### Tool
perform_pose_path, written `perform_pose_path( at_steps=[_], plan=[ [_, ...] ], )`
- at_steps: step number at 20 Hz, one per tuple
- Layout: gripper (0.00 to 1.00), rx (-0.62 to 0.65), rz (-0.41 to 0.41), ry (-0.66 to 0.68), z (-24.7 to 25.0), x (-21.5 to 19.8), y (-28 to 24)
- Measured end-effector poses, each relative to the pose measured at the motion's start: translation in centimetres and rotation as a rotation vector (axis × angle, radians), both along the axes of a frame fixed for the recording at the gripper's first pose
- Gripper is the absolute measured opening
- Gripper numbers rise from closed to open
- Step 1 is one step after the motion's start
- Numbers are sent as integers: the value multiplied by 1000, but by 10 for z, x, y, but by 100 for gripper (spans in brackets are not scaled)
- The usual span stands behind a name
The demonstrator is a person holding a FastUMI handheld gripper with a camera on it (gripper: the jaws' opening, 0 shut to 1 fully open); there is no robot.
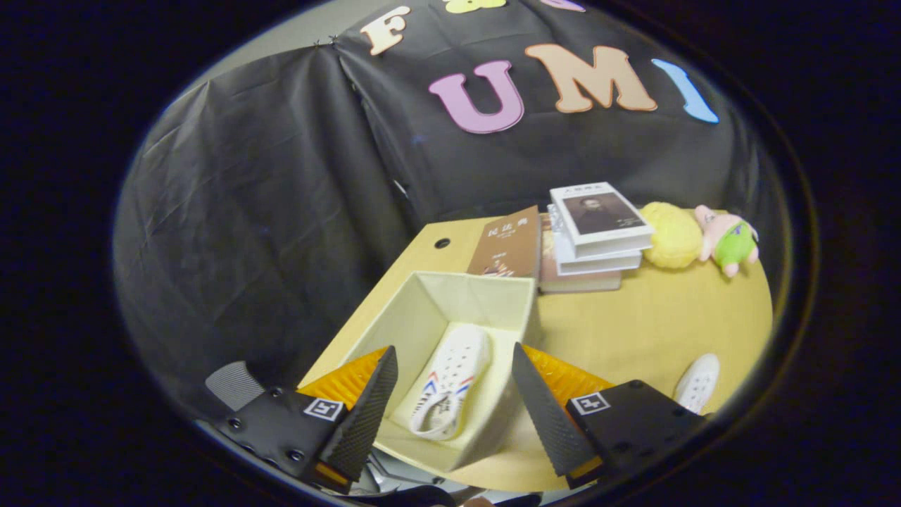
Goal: Open the storage box then place both shoes into the box .Put the left shoe in first, then the right shoe, with the right side of both shoes facing outward in a uniform manner.
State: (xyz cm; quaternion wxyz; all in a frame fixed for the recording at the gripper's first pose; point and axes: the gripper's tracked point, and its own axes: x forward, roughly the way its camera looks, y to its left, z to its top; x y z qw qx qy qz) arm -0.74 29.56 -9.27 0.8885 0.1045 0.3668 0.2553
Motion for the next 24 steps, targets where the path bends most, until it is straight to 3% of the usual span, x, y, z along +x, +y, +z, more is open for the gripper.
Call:
perform_pose_path(
  at_steps=[12, 24],
  plan=[
    [100, -119, -171, -37, -12, 24, -188],
    [100, -342, -161, 104, -109, -18, -299]
  ],
)
